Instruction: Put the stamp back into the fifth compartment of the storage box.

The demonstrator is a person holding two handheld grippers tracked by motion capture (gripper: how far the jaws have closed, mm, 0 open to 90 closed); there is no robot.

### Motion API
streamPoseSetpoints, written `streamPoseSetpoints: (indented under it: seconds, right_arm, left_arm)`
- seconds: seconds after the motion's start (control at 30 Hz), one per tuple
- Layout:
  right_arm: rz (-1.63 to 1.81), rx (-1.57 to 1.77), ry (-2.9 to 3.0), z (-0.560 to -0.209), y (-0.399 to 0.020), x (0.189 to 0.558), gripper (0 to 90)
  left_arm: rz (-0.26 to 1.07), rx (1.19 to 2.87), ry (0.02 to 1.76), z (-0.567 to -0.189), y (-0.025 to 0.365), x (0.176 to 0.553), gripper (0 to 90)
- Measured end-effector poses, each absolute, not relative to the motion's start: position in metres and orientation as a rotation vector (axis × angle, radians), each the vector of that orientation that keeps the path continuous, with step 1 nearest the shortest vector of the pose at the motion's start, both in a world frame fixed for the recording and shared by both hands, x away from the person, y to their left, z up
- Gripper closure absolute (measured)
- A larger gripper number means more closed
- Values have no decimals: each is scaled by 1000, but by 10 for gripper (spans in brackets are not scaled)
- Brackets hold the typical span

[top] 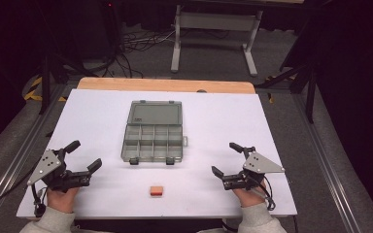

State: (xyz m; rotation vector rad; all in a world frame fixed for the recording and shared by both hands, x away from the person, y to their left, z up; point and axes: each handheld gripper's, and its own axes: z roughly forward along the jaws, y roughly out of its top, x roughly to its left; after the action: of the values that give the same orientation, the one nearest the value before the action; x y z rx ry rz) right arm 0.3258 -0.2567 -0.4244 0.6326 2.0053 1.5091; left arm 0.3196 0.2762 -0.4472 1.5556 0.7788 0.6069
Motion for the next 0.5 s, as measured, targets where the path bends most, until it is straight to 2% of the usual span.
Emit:
streamPoseSetpoints:
  seconds: [0.5]
  right_arm:
    - [1516, 688, 2003, -431, -256, 328, 23]
  left_arm:
    - [553, 1609, 707, -445, 268, 321, 4]
